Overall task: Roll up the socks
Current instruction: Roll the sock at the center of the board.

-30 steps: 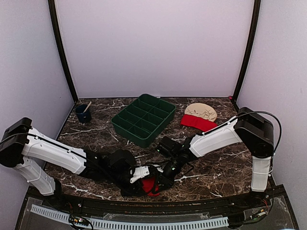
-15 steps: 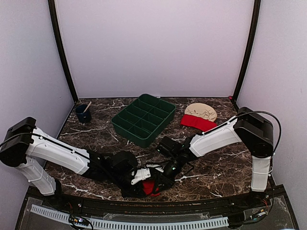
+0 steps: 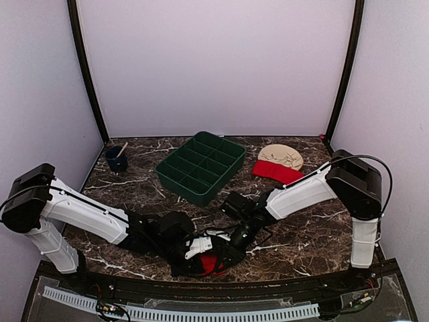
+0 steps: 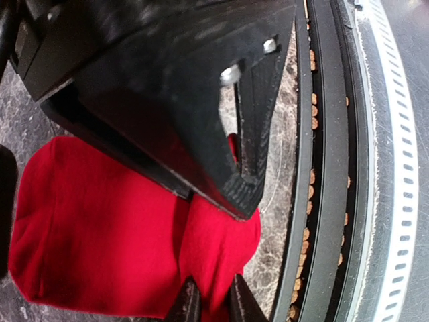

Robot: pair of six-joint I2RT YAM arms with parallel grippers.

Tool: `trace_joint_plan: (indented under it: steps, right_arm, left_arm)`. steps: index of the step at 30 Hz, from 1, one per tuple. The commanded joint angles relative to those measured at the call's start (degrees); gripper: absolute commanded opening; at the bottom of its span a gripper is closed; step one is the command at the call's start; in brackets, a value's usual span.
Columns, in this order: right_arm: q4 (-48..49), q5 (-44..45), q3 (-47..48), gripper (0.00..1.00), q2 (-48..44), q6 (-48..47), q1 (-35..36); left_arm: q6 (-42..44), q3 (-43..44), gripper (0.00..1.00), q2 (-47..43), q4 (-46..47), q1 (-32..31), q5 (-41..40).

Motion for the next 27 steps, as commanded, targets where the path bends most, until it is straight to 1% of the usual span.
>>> trace_joint_plan:
  steps: [1, 5, 10, 19, 27]
  right_arm:
    - [1.33, 1.47, -2.31, 0.22, -0.58, 0.67, -1.31]
    - [3.63, 0.60, -3.87, 0.24, -1.69, 2.23, -2.22]
    - [6.02, 0.23, -5.54, 0.26, -2.78, 4.02, -3.62]
    - [11.69, -0.56, -9.52, 0.28, -5.35, 7.57, -6.46]
    - [15.78, 0.78, -12.29, 0.29, -8.16, 9.88, -7.62]
  left_arm:
    - [-1.42, 0.34, 0.14, 2.52, -1.78, 1.02, 4.55]
    - [-2.21, 0.26, 0.13, 3.38, -1.60, 2.47, 6.67]
    - [-2.34, 0.54, 0.13, 3.95, -1.80, 3.32, 6.99]
    - [-2.48, 0.60, 0.12, 4.68, -1.68, 4.86, 8.57]
    - [-2.31, 2.44, 0.12, 6.26, -2.94, 7.95, 12.82]
